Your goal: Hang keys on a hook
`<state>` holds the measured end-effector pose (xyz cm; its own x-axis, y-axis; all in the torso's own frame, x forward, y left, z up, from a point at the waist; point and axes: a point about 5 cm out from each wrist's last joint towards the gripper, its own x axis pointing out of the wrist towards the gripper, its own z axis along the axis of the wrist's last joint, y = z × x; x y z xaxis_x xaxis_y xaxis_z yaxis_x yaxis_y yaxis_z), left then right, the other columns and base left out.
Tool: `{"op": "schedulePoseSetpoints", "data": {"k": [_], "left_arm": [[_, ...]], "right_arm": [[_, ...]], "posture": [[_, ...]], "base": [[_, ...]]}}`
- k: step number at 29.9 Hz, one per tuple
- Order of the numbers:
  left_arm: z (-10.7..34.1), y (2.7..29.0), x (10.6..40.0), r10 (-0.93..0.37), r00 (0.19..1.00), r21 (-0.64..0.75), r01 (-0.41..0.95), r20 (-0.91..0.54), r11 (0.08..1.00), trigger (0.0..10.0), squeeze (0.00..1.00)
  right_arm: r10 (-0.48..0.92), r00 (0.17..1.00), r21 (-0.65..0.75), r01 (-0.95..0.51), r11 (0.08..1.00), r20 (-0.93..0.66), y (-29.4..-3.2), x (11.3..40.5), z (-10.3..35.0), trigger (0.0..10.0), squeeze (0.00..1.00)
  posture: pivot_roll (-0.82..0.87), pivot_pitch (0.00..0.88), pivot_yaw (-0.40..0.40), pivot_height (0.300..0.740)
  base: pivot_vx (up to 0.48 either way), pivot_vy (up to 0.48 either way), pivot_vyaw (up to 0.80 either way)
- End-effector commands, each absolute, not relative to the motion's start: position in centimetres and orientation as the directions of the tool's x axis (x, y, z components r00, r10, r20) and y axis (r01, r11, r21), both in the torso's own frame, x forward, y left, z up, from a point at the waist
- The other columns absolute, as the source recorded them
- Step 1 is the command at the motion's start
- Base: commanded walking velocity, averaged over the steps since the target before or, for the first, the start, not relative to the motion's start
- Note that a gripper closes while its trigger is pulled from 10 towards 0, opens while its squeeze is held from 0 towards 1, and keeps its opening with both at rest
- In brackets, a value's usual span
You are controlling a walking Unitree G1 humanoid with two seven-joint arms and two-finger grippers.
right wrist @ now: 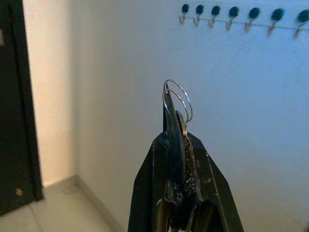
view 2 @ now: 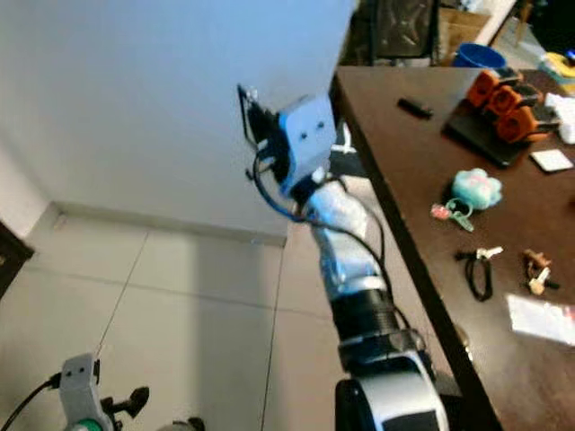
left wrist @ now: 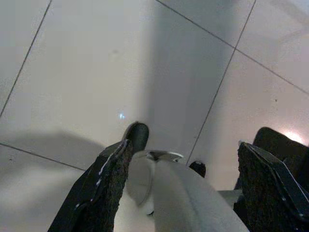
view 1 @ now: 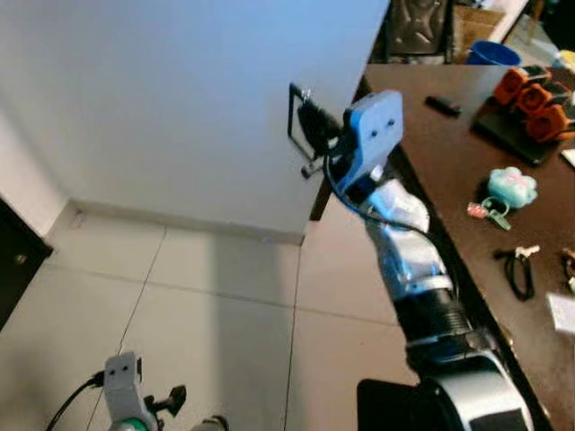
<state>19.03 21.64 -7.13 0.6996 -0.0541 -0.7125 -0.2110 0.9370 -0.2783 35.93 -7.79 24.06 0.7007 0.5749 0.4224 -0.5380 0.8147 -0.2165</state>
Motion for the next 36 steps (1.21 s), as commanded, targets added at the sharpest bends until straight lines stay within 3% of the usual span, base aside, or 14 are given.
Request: {"op": "schedulePoseSetpoints", "data": {"k": [1,18,30,36], "left_arm": [[-7.8,21.6,17.8,-0.047,0.669,-0.272,-0.235,-0.742,0.933,10.0,0.0],[-7.9,20.9,18.0,-0.072,0.672,-0.289,-0.217,-0.737,0.932,10.0,0.0],[-7.8,20.5,18.2,-0.099,0.677,-0.304,-0.19,-0.729,0.933,10.0,0.0],[-7.8,20.4,18.2,-0.114,0.677,-0.312,-0.177,-0.727,0.933,10.0,0.0]], "right_arm": [[0.587,0.686,-0.214,-0.554,0.805,0.43,-7.7,35.8,24.3,10.0,0.0],[0.576,0.677,-0.199,-0.553,0.809,0.458,-8.4,35.9,25.1,10.0,0.0],[0.495,0.733,-0.186,-0.466,0.865,0.466,-9.9,36.6,25.5,10.0,0.0],[0.465,0.737,-0.113,-0.475,0.872,0.49,-10.9,36.6,25.9,10.0,0.0]], "posture": [[0.08,0.064,-0.003,0.74],[0.08,0.062,-0.007,0.74],[0.07,0.066,-0.003,0.74],[0.07,0.069,-0.003,0.74]], "base": [[0.48,0.0,0.0],[0.48,0.0,0.0],[0.48,0.0,0.0],[0.48,0.0,0.0]]}}
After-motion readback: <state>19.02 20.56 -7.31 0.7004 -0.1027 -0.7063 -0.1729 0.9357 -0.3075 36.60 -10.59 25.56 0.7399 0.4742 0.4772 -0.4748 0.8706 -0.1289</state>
